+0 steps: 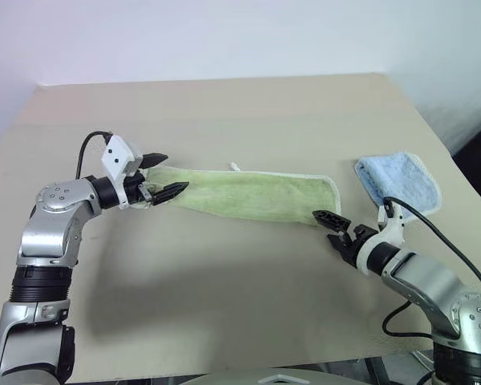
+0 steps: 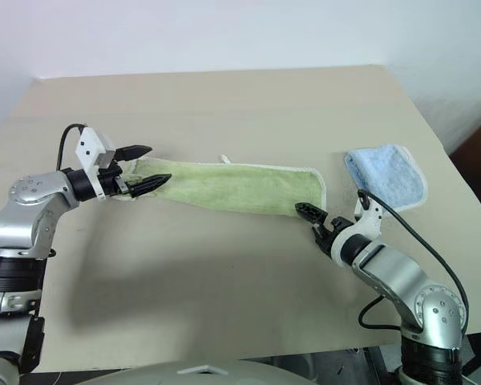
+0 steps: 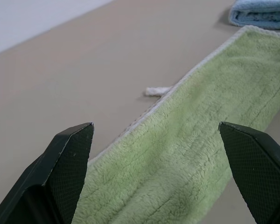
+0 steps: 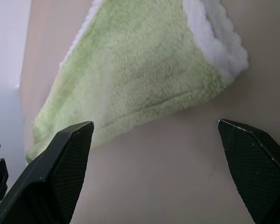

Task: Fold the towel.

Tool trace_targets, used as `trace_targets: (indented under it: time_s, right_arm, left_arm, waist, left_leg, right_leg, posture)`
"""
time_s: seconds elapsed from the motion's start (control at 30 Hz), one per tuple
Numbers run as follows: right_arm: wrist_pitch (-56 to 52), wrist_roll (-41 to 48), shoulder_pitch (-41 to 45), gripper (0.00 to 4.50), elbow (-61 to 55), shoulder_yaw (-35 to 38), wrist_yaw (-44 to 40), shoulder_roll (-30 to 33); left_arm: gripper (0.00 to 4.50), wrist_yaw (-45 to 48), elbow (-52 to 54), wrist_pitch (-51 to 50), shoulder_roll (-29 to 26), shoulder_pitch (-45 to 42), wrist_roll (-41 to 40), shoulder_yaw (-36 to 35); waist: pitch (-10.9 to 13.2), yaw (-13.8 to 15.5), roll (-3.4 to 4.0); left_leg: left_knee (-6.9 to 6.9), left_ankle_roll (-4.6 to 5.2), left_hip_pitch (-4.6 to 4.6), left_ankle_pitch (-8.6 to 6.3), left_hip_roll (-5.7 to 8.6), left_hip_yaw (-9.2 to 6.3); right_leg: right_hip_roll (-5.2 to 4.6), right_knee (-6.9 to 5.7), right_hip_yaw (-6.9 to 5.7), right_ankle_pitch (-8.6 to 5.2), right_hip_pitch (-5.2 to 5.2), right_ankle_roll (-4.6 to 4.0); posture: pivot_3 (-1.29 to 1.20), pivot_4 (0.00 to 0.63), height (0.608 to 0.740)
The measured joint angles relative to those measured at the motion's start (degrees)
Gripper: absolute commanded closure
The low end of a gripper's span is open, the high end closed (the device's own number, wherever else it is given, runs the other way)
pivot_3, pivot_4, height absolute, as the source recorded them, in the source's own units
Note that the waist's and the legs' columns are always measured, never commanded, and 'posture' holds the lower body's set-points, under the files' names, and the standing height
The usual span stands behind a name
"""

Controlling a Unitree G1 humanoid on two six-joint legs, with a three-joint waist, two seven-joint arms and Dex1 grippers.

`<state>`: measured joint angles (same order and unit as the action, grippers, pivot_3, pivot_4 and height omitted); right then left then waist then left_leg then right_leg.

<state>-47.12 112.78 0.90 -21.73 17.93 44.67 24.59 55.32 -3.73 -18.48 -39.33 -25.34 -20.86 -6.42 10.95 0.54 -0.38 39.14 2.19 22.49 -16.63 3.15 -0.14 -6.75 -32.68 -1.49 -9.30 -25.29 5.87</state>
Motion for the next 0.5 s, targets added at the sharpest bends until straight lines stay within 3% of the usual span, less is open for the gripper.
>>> trace_targets:
  time_s: [0.37,0.5]
  right_arm:
    - [0.37,0.03,7.96,0.03,8.03,0.46,2.20,-1.16]
    - [1.82,-0.01,8.14,0.93,8.78,0.46,3.18,-1.31]
  left_arm:
    - [0.00,-0.59,0.17,-0.01,0.00,0.02,-0.13,0.00]
    - [0.00,-0.59,0.18,-0.01,-0.01,0.02,-0.13,0.00]
  waist:
    - [0.00,0.02,0.00]
    - [0.00,0.02,0.00]
  left_leg:
    - [-0.03,0.03,0.05,-0.01,-0.01,0.00]
    - [-0.03,0.03,0.04,-0.01,-0.01,0.00]
  right_leg:
    - [0.01,0.04,-0.01,0.01,-0.02,0.01]
    - [0.00,0.05,-0.02,0.01,-0.02,0.00]
  posture:
    - [0.00,0.150,0.728]
    - [0.00,0.150,0.728]
